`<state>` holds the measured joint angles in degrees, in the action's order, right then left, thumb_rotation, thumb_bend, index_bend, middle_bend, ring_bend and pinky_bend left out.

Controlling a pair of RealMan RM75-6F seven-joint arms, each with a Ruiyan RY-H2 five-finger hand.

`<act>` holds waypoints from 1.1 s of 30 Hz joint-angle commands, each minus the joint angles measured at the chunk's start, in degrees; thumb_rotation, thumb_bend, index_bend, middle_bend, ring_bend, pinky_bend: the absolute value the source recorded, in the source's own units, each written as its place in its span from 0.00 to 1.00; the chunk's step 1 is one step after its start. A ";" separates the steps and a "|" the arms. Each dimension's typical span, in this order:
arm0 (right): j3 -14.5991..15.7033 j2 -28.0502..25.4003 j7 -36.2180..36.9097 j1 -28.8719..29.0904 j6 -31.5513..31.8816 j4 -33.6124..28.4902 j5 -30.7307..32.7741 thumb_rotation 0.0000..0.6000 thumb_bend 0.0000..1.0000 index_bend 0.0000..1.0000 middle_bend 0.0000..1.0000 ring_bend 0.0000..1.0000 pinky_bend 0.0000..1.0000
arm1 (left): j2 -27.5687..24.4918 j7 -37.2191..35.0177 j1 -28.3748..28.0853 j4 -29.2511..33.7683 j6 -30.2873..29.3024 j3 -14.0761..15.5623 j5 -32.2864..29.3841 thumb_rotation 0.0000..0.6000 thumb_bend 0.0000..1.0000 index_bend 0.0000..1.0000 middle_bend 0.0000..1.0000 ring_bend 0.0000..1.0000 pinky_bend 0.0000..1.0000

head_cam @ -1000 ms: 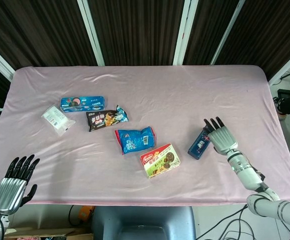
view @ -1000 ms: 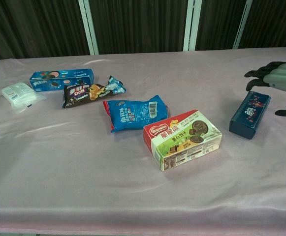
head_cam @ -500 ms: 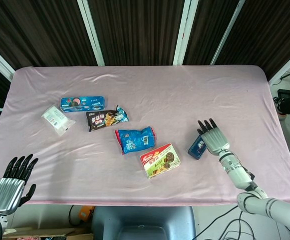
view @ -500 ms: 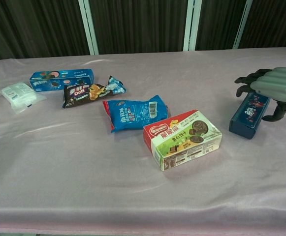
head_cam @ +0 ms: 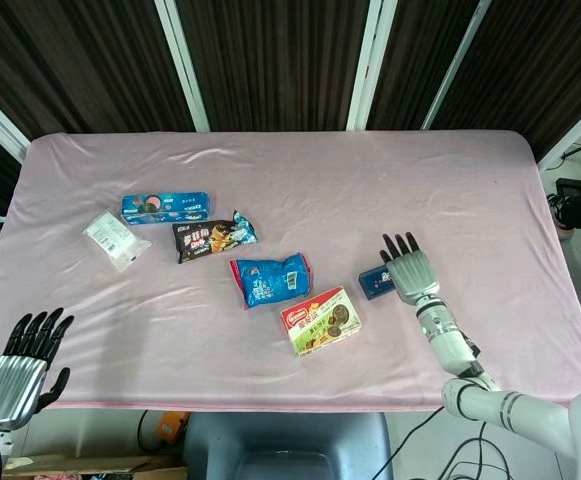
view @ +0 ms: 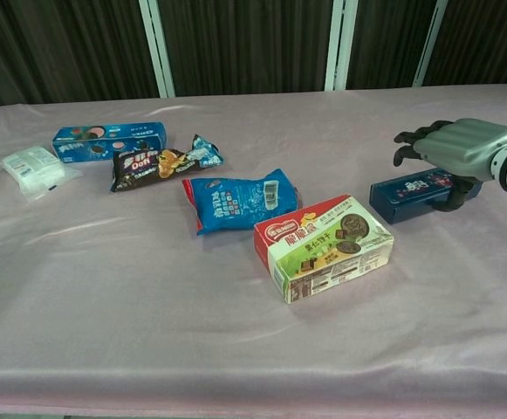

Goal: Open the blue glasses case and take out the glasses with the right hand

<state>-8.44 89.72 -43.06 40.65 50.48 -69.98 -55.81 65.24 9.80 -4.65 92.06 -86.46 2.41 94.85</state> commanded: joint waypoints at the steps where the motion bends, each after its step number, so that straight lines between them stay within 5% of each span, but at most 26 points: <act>1: 0.16 -1.00 0.00 -0.14 0.90 -1.54 0.32 1.00 0.41 0.31 0.00 0.00 0.00 | -0.11 -0.36 0.08 -0.05 -0.13 -0.04 -0.10 1.00 0.39 0.00 0.00 0.00 0.00; 13: 2.90 -8.41 11.22 -3.22 0.28 -2.60 -5.66 1.00 0.41 0.39 0.00 0.00 0.00 | -0.06 -0.32 0.22 -0.01 -0.25 0.11 0.16 1.00 0.39 0.00 0.00 0.00 0.00; 33: 1.85 -3.70 13.29 -0.36 -2.73 5.23 -6.34 1.00 0.48 0.46 0.00 0.00 0.00 | 0.34 0.83 -0.21 0.24 0.88 -0.28 -0.90 1.00 0.39 0.00 0.00 0.00 0.00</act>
<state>-6.54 85.85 -29.62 40.16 47.89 -64.89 -62.30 65.60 10.64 -4.87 92.29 -85.57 2.14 93.95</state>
